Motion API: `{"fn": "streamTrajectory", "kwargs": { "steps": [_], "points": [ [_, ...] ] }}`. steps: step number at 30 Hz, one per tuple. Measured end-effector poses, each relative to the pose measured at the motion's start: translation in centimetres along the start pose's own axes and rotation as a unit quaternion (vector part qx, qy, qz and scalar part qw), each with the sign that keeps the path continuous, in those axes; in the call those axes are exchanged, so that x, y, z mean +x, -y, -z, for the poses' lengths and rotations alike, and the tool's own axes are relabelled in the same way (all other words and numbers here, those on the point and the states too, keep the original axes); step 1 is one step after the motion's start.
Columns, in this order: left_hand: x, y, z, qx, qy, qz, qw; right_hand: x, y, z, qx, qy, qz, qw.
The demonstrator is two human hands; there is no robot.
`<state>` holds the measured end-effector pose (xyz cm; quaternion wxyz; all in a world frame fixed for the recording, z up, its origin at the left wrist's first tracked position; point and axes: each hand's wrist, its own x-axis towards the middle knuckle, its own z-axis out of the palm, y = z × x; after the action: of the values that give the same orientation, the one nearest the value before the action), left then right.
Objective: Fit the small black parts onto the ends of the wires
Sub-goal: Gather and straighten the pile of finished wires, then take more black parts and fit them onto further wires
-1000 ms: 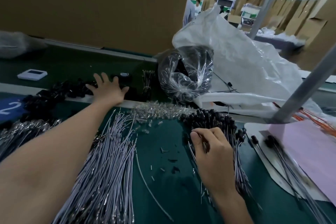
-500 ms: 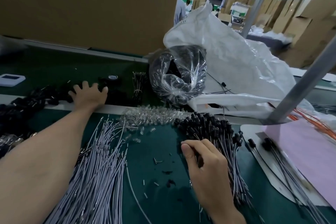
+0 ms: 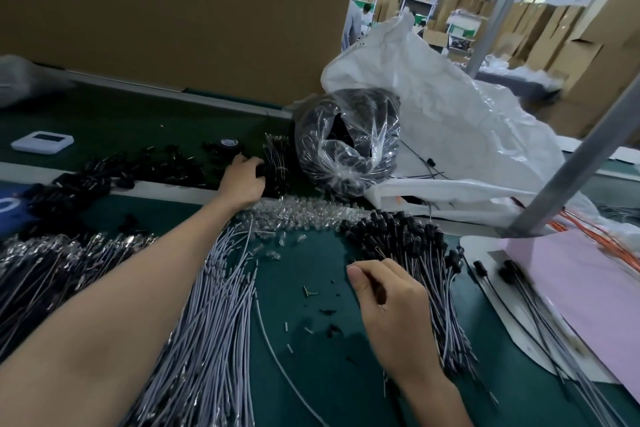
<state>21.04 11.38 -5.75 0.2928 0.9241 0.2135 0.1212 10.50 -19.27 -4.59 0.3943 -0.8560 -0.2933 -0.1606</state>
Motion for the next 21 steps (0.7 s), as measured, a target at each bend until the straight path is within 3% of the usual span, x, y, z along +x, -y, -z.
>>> {"fn": "streamTrajectory", "kwargs": {
  "steps": [3, 8, 11, 21],
  "points": [
    [-0.1, 0.3, 0.8, -0.003, -0.019, -0.033, 0.999, 0.0, 0.1, -0.1, 0.000, 0.003, 0.002, 1.000],
    [0.0, 0.7, 0.9, 0.049, 0.037, 0.010, 0.998, -0.2, 0.2, -0.3, -0.004, 0.022, 0.002, 1.000],
    [0.5, 0.6, 0.5, 0.059, 0.057, -0.020, 0.996, -0.1, 0.0, -0.3, -0.001, 0.021, 0.000, 1.000],
    [-0.7, 0.1, -0.2, 0.041, -0.034, -0.112, 0.992, -0.2, -0.1, -0.6, -0.005, 0.050, 0.004, 0.999]
  ]
}}
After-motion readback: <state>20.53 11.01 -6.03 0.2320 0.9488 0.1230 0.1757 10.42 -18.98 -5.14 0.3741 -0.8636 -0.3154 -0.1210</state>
